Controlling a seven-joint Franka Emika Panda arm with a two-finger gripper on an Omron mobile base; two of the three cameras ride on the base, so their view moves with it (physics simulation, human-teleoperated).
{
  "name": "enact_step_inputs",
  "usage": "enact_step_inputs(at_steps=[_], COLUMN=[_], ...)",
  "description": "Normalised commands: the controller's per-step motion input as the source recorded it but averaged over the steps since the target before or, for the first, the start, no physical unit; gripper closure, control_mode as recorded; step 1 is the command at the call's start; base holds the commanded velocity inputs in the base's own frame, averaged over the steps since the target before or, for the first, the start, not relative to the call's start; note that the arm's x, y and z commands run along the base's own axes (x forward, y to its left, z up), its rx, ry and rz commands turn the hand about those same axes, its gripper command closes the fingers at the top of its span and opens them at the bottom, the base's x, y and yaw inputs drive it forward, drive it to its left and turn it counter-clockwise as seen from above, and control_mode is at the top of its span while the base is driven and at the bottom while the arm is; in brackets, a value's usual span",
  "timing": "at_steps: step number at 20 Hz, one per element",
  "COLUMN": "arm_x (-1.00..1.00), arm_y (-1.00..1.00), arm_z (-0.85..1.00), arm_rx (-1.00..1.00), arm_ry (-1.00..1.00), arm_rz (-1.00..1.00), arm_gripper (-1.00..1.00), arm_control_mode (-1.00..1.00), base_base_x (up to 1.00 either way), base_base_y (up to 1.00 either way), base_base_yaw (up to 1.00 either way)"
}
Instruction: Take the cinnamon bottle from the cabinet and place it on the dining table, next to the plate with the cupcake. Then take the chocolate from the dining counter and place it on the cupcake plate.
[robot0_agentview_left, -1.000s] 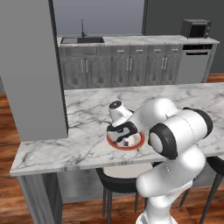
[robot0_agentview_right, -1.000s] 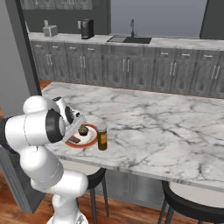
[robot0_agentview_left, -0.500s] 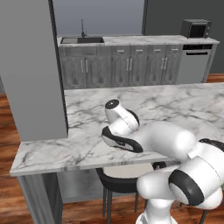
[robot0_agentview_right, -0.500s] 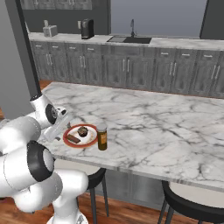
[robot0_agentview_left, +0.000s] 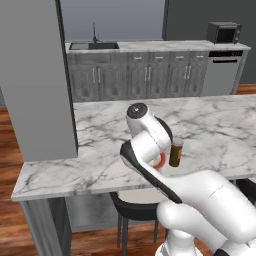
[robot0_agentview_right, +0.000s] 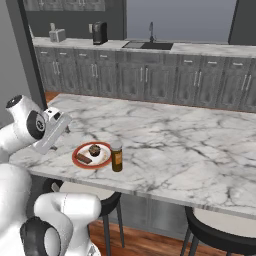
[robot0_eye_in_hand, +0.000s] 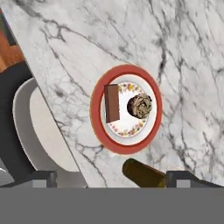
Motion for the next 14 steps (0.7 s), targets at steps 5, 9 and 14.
enact_step_inputs(at_steps=[5,9,14], arm_x=[-0.97,-1.00,-1.00], arm_y=[0.00,0.00,-0.01], arm_z=[0.76,0.14,0.42], arm_rx=[-0.01,-0.15,-0.17], arm_ry=[-0.30,-0.21,-0.25], arm_rz=[0.00,0.08,0.07], arm_gripper=[-1.00,-1.00,-1.00], arm_control_mode=[-1.00,-1.00,-1.00], base_base_x=[0.00,0.00,0.00], base_base_y=[0.00,0.00,0.00], base_base_yaw=[0.00,0.00,0.00])
